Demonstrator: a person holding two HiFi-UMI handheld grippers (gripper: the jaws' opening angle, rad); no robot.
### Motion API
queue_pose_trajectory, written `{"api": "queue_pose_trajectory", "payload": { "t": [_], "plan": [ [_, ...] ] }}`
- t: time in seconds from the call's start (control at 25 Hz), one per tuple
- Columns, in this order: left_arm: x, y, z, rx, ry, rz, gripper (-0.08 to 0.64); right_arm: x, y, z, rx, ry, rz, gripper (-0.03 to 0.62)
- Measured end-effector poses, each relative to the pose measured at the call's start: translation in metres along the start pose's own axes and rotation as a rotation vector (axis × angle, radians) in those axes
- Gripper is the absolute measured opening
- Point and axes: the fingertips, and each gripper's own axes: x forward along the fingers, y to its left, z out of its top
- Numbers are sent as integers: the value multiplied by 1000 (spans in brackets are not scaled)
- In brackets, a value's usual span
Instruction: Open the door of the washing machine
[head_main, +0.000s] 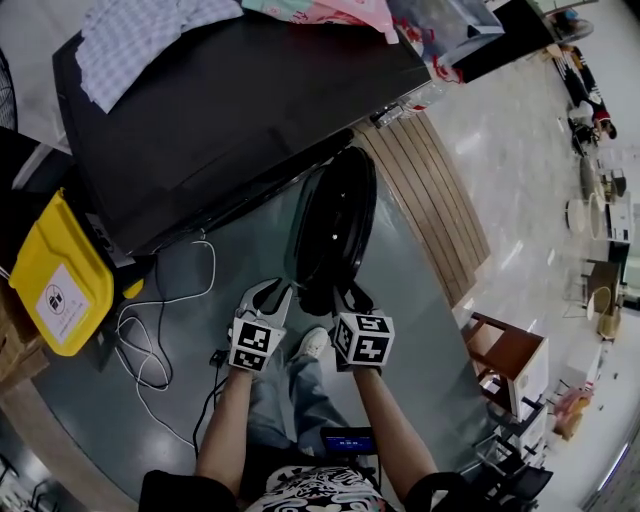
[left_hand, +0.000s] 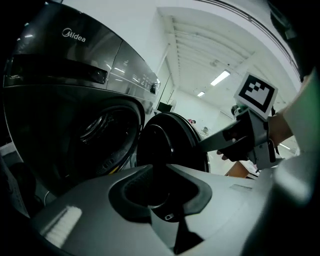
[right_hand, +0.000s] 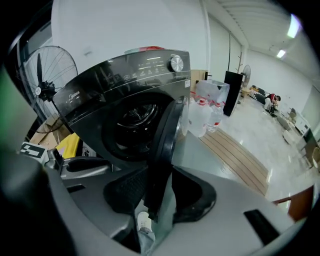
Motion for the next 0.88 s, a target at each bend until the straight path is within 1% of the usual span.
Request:
{"api": "queue_pose_trajectory", "payload": {
  "t": [0.08,0.24,0.44,0.6,0.72,0.88],
  "plan": [
    [1,2,2,-18,-18,5,77,-3,-16,-3,7,6,-27,144],
    [-1,5,12,-71,-70,-8,77,-11,-44,-10,-9,5,-88,140],
    [-1,15,7,-94,-53,19,77,-20,-80,-15,29,-8,-166,135],
    [-1,21,4,-92,-44,34,77,-27,-111,-14,43,-27,-241,141],
    [-1,25,1,-71,-38,52,78,-30,-135,-14,71,-40,-293,143],
    [0,26,-4,-66,-24,36,78,-32,-168,-12,119,-25,-342,138]
  ]
}}
